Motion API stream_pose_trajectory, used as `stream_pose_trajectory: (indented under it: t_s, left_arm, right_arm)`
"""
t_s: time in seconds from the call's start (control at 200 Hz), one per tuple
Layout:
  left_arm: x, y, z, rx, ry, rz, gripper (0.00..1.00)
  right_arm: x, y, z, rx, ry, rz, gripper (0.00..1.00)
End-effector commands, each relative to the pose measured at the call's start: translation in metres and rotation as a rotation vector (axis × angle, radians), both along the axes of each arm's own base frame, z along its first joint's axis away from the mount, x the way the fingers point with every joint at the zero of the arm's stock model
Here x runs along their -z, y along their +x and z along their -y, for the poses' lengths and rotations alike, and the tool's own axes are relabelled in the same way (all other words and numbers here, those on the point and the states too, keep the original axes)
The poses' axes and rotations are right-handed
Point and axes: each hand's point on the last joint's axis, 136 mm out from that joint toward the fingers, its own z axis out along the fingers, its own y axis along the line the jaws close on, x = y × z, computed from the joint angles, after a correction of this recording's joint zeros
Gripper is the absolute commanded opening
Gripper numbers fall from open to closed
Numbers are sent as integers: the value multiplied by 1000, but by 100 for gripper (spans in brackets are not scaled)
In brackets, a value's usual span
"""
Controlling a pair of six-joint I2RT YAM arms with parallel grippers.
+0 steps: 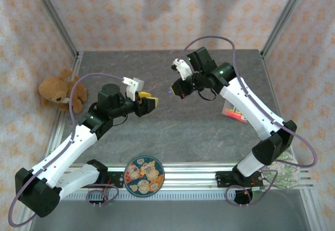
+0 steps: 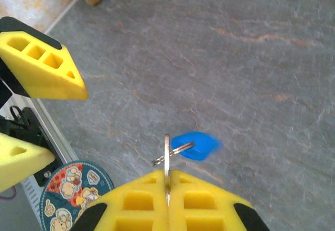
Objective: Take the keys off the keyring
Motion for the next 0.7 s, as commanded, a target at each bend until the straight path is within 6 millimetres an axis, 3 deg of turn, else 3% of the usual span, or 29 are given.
stream_pose_trajectory:
  t_s: [0.0, 0.155, 0.235, 0.33, 0.691]
  left_arm:
    - [-13, 4, 1, -19, -18, 132, 56]
    - [-14, 2, 6, -4, -53, 181, 56]
    - [-21, -3, 11, 25, -114, 278, 50]
    - [-27, -6, 8, 4, -161, 368, 50]
    - [-27, -8, 19, 8, 16, 554, 54]
  right_arm:
    - [5, -12, 7, -20, -53, -25, 0]
    - [-3, -15, 2, -44, -2, -2, 0]
    - [-4, -16, 0, -52, 9, -5, 0]
    - [-2, -17, -3, -60, 12, -14, 0]
    - [-5, -24, -9, -87, 43, 7, 0]
